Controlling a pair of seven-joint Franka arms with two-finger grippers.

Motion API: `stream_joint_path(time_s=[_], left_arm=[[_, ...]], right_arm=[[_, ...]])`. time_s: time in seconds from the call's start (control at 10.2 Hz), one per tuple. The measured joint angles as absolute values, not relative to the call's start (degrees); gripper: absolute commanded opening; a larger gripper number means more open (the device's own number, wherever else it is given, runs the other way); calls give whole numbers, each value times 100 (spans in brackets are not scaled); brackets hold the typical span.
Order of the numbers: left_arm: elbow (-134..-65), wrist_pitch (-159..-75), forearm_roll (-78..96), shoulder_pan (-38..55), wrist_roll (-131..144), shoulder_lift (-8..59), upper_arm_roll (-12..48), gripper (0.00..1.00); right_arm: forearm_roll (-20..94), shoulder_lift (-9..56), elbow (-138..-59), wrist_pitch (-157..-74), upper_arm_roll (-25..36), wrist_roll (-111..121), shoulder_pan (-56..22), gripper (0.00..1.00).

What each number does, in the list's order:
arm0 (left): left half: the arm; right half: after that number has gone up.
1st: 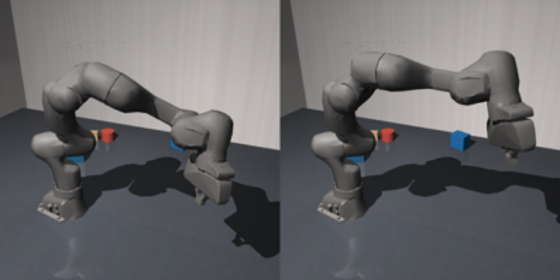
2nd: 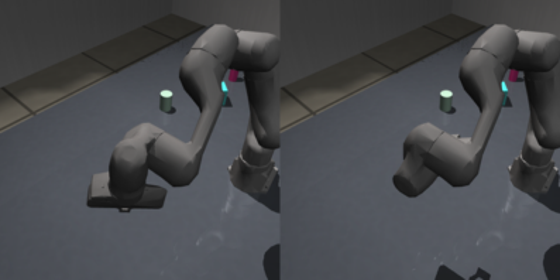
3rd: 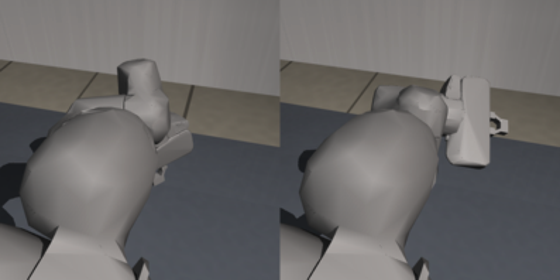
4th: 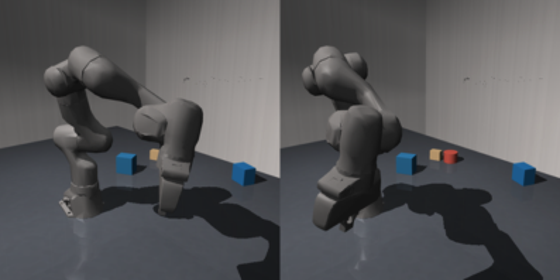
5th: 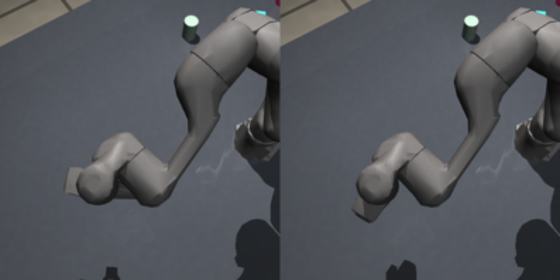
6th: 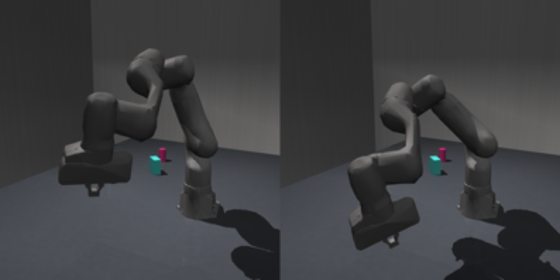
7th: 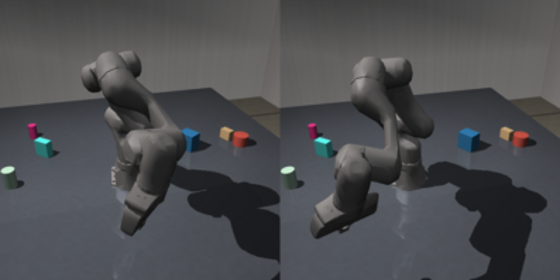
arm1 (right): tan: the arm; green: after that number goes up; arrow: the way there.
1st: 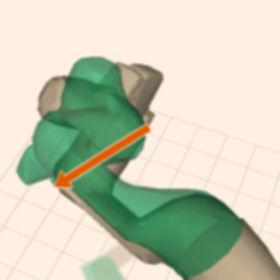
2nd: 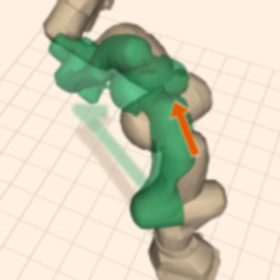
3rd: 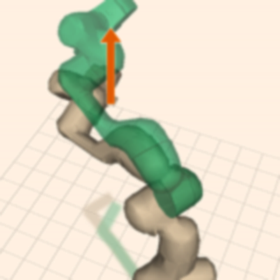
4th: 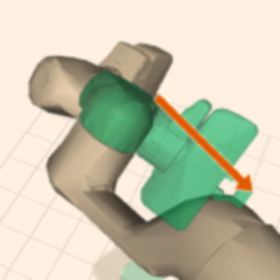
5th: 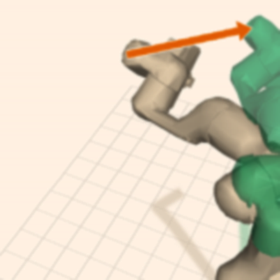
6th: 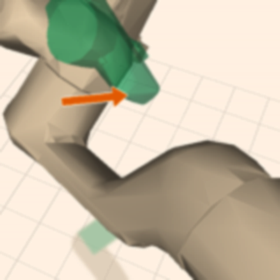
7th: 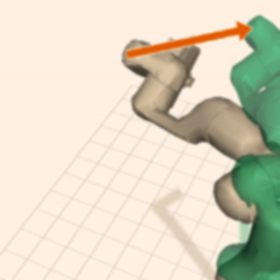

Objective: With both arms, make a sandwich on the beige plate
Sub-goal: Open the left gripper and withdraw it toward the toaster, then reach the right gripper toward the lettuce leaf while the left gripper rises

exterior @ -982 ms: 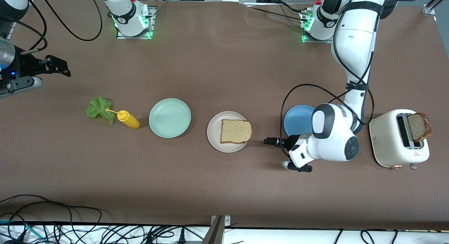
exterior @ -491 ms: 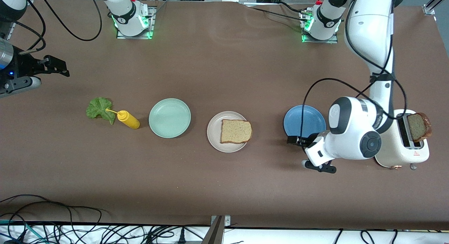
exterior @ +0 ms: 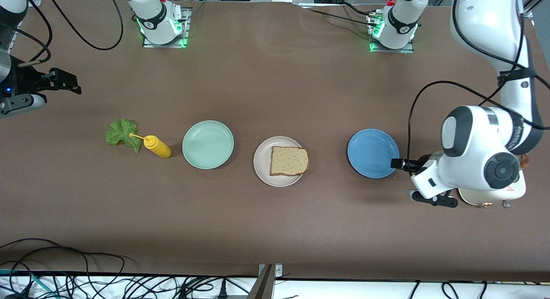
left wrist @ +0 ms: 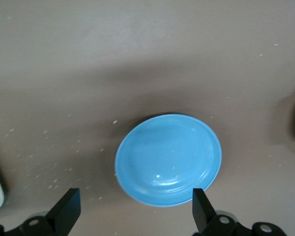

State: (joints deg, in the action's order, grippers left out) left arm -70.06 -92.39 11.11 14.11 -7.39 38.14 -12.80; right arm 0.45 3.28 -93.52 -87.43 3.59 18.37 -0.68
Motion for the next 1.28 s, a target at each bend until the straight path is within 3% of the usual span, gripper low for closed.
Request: stream_joint_path(time_s=[0.98, 1.28], left_arm=[[-7015, -8278, 475, 912, -749, 2506, -1286, 100], [-7014, -8185, 475, 908, -749, 2190, -1268, 100]], right_arm=[[-110, 543, -9397, -8699, 376, 1827, -29, 100], [-114, 854, -9475, -9103, 377, 1403, -27, 100]])
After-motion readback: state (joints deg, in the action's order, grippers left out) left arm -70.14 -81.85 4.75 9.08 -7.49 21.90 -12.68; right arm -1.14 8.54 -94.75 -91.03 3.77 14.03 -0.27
